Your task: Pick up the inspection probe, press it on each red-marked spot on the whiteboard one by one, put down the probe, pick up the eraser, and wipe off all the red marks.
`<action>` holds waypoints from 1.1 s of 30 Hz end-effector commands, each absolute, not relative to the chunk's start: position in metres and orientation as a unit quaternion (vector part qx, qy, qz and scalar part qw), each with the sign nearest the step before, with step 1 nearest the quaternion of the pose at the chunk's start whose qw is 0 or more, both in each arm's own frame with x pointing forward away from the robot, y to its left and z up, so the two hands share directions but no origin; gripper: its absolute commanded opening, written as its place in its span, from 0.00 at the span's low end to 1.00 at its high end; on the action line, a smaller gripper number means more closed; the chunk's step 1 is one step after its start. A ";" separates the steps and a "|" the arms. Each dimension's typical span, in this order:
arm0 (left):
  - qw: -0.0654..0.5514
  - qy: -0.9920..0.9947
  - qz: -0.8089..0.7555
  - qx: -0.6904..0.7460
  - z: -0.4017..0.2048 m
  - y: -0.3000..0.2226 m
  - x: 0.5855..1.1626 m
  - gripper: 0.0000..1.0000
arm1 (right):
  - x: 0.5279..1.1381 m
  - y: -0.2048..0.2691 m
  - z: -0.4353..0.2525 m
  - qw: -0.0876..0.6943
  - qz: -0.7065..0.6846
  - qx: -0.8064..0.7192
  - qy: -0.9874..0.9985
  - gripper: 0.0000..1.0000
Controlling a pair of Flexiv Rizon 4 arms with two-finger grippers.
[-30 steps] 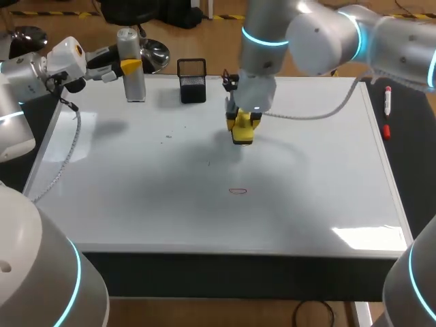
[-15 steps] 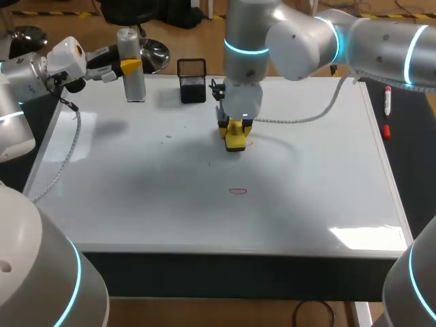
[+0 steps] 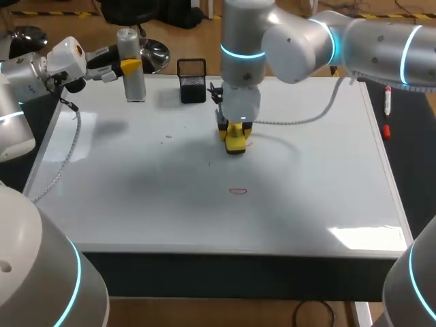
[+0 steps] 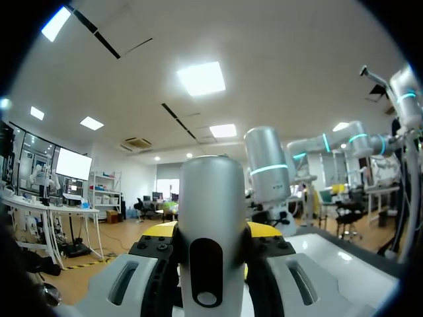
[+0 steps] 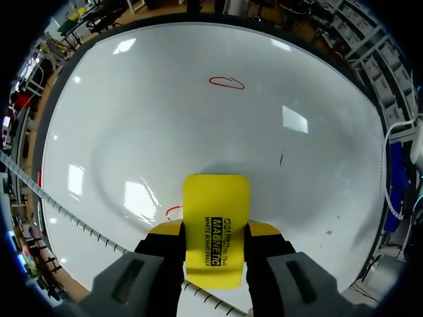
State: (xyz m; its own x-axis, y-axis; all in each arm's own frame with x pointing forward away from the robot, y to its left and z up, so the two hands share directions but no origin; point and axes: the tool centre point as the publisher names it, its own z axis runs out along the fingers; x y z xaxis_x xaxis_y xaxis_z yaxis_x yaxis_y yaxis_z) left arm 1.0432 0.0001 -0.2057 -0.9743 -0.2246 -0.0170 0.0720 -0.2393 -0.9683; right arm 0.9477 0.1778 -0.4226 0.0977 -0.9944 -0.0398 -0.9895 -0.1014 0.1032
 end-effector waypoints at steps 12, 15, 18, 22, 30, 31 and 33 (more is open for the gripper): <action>0.097 0.610 -0.784 -0.064 -0.204 -0.001 1.041 0.00 | 0.946 0.168 -0.433 0.028 -0.057 0.734 -0.676 0.00; 0.097 0.610 -0.784 -0.064 -0.204 -0.001 1.041 0.00 | 0.945 0.168 -0.438 0.034 -0.060 0.735 -0.675 0.00; 0.097 0.610 -0.784 -0.064 -0.204 -0.001 1.041 0.00 | 0.943 0.165 -0.443 0.039 -0.062 0.733 -0.676 0.00; 0.097 0.610 -0.784 -0.064 -0.204 -0.001 1.041 0.00 | 0.941 0.158 -0.448 0.047 -0.063 0.729 -0.680 0.00; 0.097 0.610 -0.784 -0.064 -0.204 -0.001 1.041 0.00 | 0.936 0.134 -0.456 0.064 -0.059 0.718 -0.690 0.00; 0.097 0.610 -0.784 -0.064 -0.204 -0.001 1.041 0.00 | 0.935 0.130 -0.456 0.065 -0.059 0.716 -0.692 0.00; 0.097 0.610 -0.784 -0.064 -0.204 -0.001 1.041 0.00 | 0.934 0.122 -0.457 0.068 -0.057 0.713 -0.695 0.00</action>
